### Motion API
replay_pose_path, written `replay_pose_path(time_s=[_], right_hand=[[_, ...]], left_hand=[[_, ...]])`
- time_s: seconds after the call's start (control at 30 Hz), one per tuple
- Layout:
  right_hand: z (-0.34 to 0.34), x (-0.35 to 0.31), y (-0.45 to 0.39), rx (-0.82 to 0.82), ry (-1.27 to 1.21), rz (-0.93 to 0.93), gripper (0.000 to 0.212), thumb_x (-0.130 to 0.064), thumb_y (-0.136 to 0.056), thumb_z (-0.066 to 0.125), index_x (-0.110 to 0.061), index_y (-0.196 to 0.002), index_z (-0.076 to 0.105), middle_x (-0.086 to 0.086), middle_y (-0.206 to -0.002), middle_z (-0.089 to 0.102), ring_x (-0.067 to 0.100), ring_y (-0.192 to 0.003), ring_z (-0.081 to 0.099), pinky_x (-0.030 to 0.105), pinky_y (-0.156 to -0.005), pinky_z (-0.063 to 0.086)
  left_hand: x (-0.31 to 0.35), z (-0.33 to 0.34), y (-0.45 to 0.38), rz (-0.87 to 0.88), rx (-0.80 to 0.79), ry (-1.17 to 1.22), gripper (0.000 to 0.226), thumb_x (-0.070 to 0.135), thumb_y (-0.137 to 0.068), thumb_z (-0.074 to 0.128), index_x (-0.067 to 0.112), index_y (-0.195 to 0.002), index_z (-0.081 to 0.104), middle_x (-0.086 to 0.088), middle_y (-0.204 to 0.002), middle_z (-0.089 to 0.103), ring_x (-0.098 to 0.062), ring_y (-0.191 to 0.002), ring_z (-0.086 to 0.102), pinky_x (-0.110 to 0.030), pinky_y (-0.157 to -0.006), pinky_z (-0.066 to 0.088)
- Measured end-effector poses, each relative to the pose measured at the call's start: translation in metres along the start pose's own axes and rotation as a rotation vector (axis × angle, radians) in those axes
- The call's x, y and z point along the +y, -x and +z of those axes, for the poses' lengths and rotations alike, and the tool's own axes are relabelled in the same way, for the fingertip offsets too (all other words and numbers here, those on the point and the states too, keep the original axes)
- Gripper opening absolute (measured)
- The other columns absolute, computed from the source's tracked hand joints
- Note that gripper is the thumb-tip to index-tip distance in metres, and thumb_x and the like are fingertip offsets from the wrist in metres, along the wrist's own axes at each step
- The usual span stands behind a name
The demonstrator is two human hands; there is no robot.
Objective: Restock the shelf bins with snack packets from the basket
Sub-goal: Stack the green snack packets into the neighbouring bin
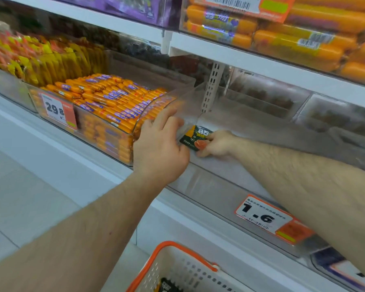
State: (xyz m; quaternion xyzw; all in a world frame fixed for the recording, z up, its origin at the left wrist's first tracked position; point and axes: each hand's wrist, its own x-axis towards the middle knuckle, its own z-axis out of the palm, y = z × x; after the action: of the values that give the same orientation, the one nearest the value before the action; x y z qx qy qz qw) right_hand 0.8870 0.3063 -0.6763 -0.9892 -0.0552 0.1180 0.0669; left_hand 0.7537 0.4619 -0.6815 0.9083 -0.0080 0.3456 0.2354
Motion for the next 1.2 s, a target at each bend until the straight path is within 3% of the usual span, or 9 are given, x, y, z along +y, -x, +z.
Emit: replay_pose_path(time_s=[0.27,0.4,0.53,0.63,0.77,0.87,0.97,1.07,1.2], right_hand=[[-0.011,-0.003,0.017,-0.107,-0.052,0.038,0.066,-0.060,-0.079,0.067,-0.018,-0.130,0.055,0.002,-0.112,0.055,0.021,-0.091,0.055,0.028,-0.072,0.043],[-0.019,-0.010,0.042,-0.036,-0.201,0.041,0.056,-0.054,-0.085,0.066,-0.008,-0.116,0.059,0.007,-0.105,0.059,0.022,-0.087,0.057,0.031,-0.071,0.047],[-0.032,-0.025,0.093,0.151,-0.354,-0.009,0.037,-0.038,-0.076,0.070,-0.005,-0.091,0.068,0.005,-0.077,0.059,0.021,-0.065,0.054,0.027,-0.057,0.042],[-0.025,-0.025,0.143,0.420,-0.205,-0.096,0.022,-0.030,-0.075,0.061,-0.014,-0.088,0.069,0.005,-0.087,0.068,0.030,-0.083,0.062,0.035,-0.069,0.053],[0.000,-0.012,0.184,0.893,0.247,-0.341,0.009,-0.019,-0.080,0.060,-0.011,-0.076,0.063,0.008,-0.081,0.064,0.033,-0.080,0.058,0.034,-0.063,0.031],[0.033,0.000,0.207,1.212,0.121,-0.606,0.006,-0.015,-0.069,0.062,-0.009,-0.068,0.061,0.010,-0.072,0.056,0.030,-0.071,0.048,0.035,-0.062,0.030],[0.096,0.015,0.230,1.096,-0.077,-0.697,0.007,-0.011,-0.072,0.060,-0.007,-0.066,0.061,0.009,-0.068,0.053,0.028,-0.067,0.046,0.037,-0.061,0.034],[0.179,0.048,0.236,0.760,-0.105,-0.545,0.018,-0.019,-0.078,0.051,-0.011,-0.067,0.064,0.003,-0.068,0.056,0.026,-0.066,0.053,0.032,-0.063,0.041],[0.259,0.073,0.242,-0.020,-0.047,-0.223,0.016,-0.021,-0.089,0.045,-0.017,-0.077,0.054,0.001,-0.082,0.055,0.023,-0.076,0.050,0.035,-0.066,0.048]], left_hand=[[0.001,-0.005,-0.003,0.035,-0.064,0.006,0.052,0.029,-0.071,0.038,0.011,-0.114,0.061,0.000,-0.144,0.047,-0.033,-0.108,0.046,-0.035,-0.076,0.038],[0.008,-0.011,0.005,0.034,-0.007,-0.029,0.042,0.024,-0.070,0.044,0.013,-0.104,0.064,-0.005,-0.140,0.051,-0.037,-0.128,0.039,-0.048,-0.102,0.028],[0.033,-0.031,0.026,0.211,0.101,0.067,0.028,0.022,-0.067,0.042,0.014,-0.085,0.062,-0.010,-0.101,0.059,-0.031,-0.094,0.047,-0.041,-0.077,0.035],[0.053,-0.048,0.040,0.248,-0.207,0.133,0.007,0.018,-0.074,0.045,0.021,-0.079,0.050,-0.004,-0.084,0.056,-0.034,-0.082,0.057,-0.042,-0.065,0.046],[0.060,-0.056,0.065,0.172,-0.792,-0.117,0.016,0.017,-0.085,0.050,0.027,-0.096,0.054,-0.001,-0.104,0.061,-0.027,-0.102,0.058,-0.035,-0.081,0.049],[0.051,-0.045,0.092,0.151,-1.134,-0.184,0.023,0.015,-0.088,0.047,0.018,-0.106,0.061,-0.005,-0.109,0.060,-0.026,-0.101,0.057,-0.035,-0.085,0.048],[0.044,-0.024,0.120,0.199,-1.422,-0.256,0.012,0.012,-0.088,0.041,0.016,-0.094,0.051,-0.008,-0.100,0.051,-0.021,-0.087,0.046,-0.033,-0.078,0.039],[0.042,-0.011,0.135,0.225,-1.550,-0.413,0.036,0.014,-0.094,0.038,0.009,-0.124,0.058,-0.008,-0.127,0.058,-0.023,-0.103,0.054,-0.035,-0.087,0.045],[0.047,-0.009,0.143,0.234,-1.567,-0.412,0.040,0.016,-0.097,0.038,0.011,-0.134,0.053,-0.008,-0.138,0.052,-0.023,-0.115,0.054,-0.035,-0.093,0.045]])
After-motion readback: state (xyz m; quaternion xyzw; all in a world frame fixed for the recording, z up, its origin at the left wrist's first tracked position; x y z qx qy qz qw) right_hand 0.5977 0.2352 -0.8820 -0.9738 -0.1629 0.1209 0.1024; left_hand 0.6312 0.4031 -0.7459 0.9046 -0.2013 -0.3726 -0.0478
